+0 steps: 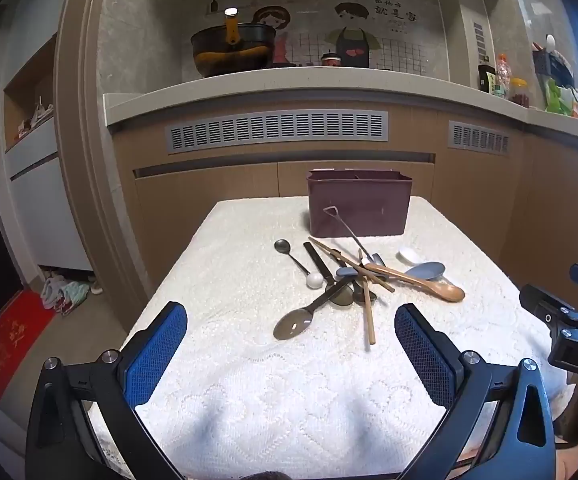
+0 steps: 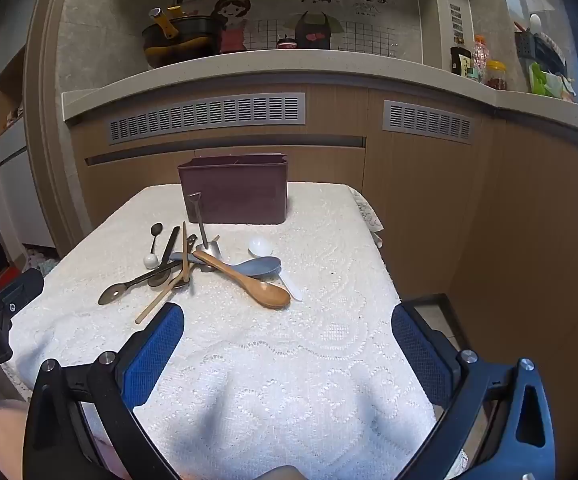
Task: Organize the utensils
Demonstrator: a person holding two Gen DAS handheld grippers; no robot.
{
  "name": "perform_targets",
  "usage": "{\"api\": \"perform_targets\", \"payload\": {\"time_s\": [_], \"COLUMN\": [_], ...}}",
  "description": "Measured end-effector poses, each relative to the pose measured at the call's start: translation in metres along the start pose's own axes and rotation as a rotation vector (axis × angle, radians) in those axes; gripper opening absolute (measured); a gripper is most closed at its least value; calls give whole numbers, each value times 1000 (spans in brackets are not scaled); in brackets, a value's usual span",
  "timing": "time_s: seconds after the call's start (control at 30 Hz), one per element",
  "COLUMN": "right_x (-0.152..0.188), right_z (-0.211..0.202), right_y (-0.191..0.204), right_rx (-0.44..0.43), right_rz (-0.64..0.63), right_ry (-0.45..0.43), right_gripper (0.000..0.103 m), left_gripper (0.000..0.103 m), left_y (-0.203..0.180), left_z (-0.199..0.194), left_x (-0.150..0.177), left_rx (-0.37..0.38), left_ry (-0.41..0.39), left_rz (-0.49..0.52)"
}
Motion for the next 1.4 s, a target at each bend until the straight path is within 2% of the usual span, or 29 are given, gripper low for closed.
{"api": "perform_targets", "payload": {"time_s": [0.33,1.4], "right_x": [-1,1], "right_z": [3,2], "right_y": [-2,-1], "right_rx": [-6,-5], "right_rz": [11,10], "right_ry": [2,3], "right_gripper": [103,103], "left_gripper": [103,103], "left_y": [-10,-7], "left_z": [15,15], "left_x": [16,12], "left_rx": [4,14], "left_ry": [15,34], "left_rz": [7,-1]}}
Point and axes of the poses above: each gripper's, at about its wrist camera, not at the fingertips, and z roughly the way its jaws point, y to its left, x to its underside, the point moved 6 cm from there along z, roughly the way its jaws point
